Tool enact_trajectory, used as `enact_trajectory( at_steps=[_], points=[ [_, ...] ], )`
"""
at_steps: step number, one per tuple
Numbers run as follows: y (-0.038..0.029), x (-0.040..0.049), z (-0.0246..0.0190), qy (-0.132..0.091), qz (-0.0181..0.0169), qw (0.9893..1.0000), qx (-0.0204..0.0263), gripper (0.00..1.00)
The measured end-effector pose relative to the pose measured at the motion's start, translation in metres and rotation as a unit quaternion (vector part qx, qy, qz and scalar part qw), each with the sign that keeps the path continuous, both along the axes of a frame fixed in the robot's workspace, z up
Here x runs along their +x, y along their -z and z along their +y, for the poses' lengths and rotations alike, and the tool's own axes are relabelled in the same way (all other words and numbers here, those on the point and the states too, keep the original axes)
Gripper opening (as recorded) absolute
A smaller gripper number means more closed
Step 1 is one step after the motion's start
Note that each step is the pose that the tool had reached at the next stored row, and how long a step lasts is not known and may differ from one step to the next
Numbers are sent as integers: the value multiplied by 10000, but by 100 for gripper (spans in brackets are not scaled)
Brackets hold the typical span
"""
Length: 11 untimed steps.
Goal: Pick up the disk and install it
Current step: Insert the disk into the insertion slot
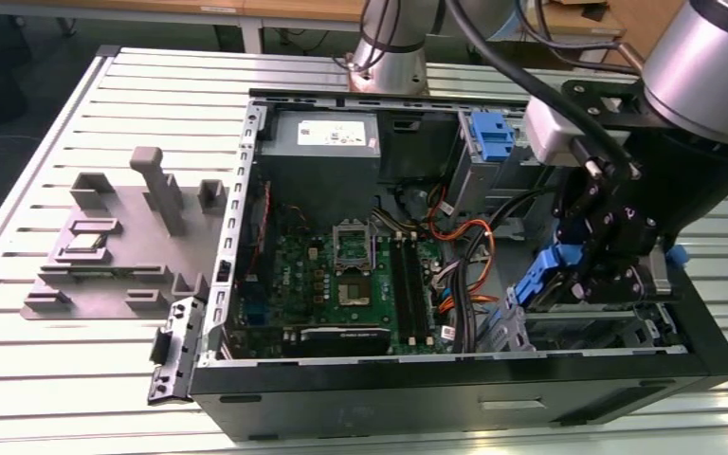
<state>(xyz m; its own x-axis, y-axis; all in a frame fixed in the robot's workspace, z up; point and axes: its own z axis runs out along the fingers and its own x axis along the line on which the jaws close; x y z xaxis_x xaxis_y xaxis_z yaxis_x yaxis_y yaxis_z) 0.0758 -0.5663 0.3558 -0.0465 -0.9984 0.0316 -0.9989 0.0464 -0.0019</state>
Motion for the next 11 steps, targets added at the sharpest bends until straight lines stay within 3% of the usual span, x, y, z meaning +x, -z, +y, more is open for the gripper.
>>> enact_trajectory(
  at_steps=[11],
  points=[
    [141, 0, -3, 0, 0, 10000, 0, 36]
  ],
)
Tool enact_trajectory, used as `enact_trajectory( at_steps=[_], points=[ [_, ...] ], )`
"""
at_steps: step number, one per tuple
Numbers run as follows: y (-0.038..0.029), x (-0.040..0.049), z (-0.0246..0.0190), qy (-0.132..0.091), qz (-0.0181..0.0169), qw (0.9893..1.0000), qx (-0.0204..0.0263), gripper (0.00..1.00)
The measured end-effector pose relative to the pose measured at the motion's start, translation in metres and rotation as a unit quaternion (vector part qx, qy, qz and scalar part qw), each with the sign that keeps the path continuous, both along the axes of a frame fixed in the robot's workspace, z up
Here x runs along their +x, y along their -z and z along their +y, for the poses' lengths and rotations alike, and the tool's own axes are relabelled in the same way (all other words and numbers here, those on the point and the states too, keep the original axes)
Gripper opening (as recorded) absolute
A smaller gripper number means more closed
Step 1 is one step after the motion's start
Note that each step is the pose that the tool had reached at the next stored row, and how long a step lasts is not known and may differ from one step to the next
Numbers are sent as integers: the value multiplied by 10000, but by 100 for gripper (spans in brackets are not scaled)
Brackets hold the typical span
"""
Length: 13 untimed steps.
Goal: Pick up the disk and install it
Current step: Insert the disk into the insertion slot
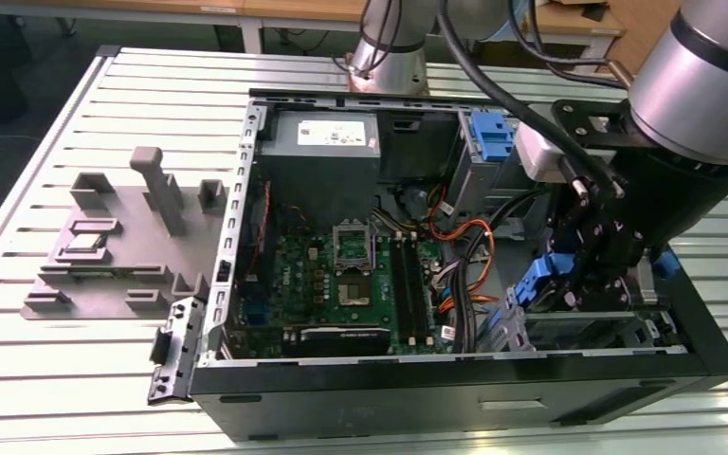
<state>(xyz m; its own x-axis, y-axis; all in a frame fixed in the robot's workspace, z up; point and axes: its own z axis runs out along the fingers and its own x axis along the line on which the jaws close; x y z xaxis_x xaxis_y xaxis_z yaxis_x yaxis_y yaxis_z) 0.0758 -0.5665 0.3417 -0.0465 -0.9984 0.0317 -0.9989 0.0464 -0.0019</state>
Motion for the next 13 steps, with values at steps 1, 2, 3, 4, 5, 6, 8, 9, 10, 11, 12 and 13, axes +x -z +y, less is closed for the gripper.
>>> enact_trajectory(
  at_steps=[1, 2, 3, 4, 5, 6, 8, 9, 10, 11, 12, 13],
  points=[
    [9, 0, 0, 0, 0, 10000, 0, 36],
    [16, 0, 0, 0, 0, 10000, 0, 36],
    [24, 0, 0, 0, 0, 10000, 0, 36],
    [32, 0, 0, 0, 0, 10000, 0, 36],
    [40, 0, 0, 0, 0, 10000, 0, 36],
    [50, 0, 0, 0, 0, 10000, 0, 36],
    [70, 0, 0, 0, 0, 10000, 0, 36],
    [80, 0, 0, 0, 0, 10000, 0, 36],
    [87, 0, 0, 0, 0, 10000, 0, 36],
    [88, 0, 0, 0, 0, 10000, -1, 36],
    [88, 0, 0, 0, 0, 10000, -1, 36],
    [88, 0, 0, 0, 0, 10000, -1, 36]
  ],
)
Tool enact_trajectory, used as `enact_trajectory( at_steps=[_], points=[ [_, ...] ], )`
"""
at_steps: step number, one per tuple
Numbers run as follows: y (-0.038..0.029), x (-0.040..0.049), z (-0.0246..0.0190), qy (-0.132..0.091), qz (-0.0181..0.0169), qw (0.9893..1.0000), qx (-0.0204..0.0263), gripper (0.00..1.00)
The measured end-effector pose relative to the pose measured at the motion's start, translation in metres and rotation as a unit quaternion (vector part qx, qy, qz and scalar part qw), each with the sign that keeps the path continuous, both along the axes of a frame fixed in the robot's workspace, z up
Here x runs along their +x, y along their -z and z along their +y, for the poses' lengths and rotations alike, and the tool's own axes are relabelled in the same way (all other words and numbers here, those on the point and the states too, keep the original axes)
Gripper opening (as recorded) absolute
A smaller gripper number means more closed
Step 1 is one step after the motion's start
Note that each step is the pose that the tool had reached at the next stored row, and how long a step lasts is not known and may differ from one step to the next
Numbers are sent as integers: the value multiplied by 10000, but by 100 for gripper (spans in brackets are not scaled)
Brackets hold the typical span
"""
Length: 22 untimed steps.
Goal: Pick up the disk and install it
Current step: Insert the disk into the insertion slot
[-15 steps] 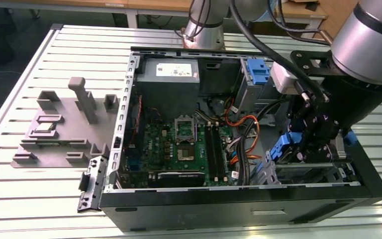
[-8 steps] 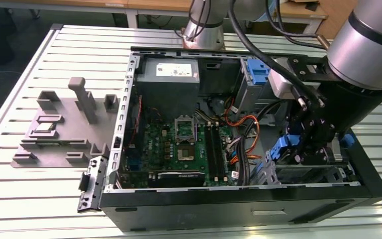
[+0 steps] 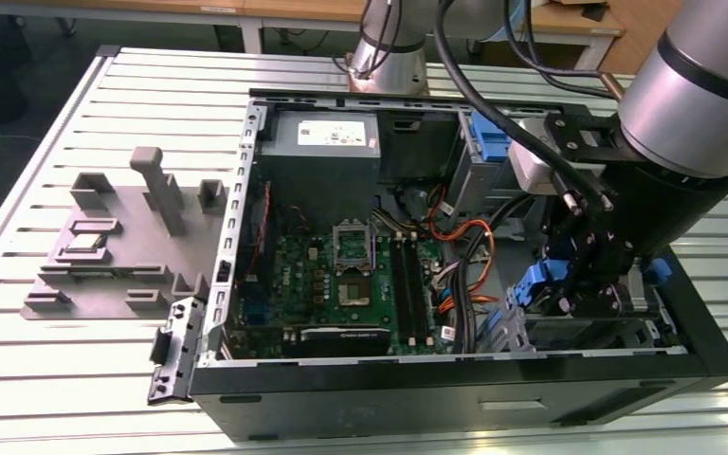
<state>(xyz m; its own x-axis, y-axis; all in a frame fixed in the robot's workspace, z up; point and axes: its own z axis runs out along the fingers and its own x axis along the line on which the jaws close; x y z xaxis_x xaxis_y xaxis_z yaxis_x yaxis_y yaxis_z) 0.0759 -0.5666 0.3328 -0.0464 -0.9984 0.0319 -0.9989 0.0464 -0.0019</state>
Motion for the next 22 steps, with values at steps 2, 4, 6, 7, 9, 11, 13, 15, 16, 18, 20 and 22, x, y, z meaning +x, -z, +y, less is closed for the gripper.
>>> enact_trajectory(
  at_steps=[2, 4, 6, 7, 9, 11, 13, 15, 16, 18, 20, 22],
  points=[
    [1, 0, 0, 0, 0, 10000, 1, 36],
    [1, 0, 0, 0, 0, 10000, 0, 36],
    [1, 0, 0, 0, 0, 10000, 1, 36],
    [1, 0, 0, 0, 0, 10000, 1, 36],
    [2, 0, -1, 0, -1, 10000, 0, 37],
    [1, 0, -1, 0, 0, 10000, 1, 42],
    [1, 0, 0, 0, 0, 10000, 0, 50],
    [1, 0, 0, 0, 0, 10000, 0, 50],
    [1, 0, 0, 0, 0, 10000, 0, 50],
    [1, 0, 0, 0, 0, 10000, 0, 48],
    [1, 0, 0, 0, 0, 10000, 0, 42],
    [-9, 0, 0, 0, 0, 10000, -1, 35]
  ],
)
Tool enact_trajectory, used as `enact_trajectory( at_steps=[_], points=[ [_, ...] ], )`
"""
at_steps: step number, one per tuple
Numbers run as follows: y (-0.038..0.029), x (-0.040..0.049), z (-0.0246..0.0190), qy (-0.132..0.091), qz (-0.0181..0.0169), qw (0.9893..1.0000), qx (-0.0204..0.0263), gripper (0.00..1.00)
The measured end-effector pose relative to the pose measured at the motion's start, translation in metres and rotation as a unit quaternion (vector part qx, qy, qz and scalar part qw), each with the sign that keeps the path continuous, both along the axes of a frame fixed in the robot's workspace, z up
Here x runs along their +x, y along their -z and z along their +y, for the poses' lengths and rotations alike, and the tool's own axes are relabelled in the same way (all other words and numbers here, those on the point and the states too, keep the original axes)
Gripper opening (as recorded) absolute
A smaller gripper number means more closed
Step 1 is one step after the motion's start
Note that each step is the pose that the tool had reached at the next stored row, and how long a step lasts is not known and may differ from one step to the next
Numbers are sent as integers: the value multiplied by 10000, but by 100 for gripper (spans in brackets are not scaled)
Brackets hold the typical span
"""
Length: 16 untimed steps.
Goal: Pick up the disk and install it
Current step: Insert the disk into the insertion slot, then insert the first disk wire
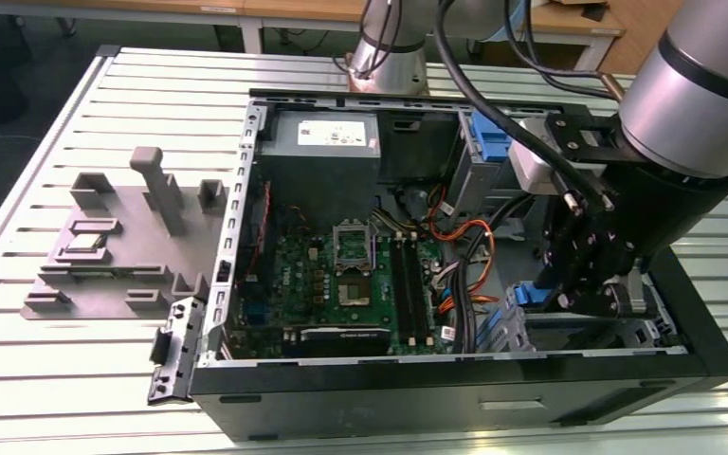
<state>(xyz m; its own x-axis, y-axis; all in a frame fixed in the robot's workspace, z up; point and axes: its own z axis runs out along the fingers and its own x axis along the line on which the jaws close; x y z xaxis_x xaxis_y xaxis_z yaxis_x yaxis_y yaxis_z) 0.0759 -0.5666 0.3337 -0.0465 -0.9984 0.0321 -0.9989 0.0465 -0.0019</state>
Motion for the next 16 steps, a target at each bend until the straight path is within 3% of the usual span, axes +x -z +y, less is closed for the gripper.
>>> enact_trajectory(
  at_steps=[5, 16],
  points=[
    [-25, 0, 0, 0, 0, 10000, 3, 12],
    [-33, 12, 0, 0, 0, 10000, 0, 10]
  ],
)
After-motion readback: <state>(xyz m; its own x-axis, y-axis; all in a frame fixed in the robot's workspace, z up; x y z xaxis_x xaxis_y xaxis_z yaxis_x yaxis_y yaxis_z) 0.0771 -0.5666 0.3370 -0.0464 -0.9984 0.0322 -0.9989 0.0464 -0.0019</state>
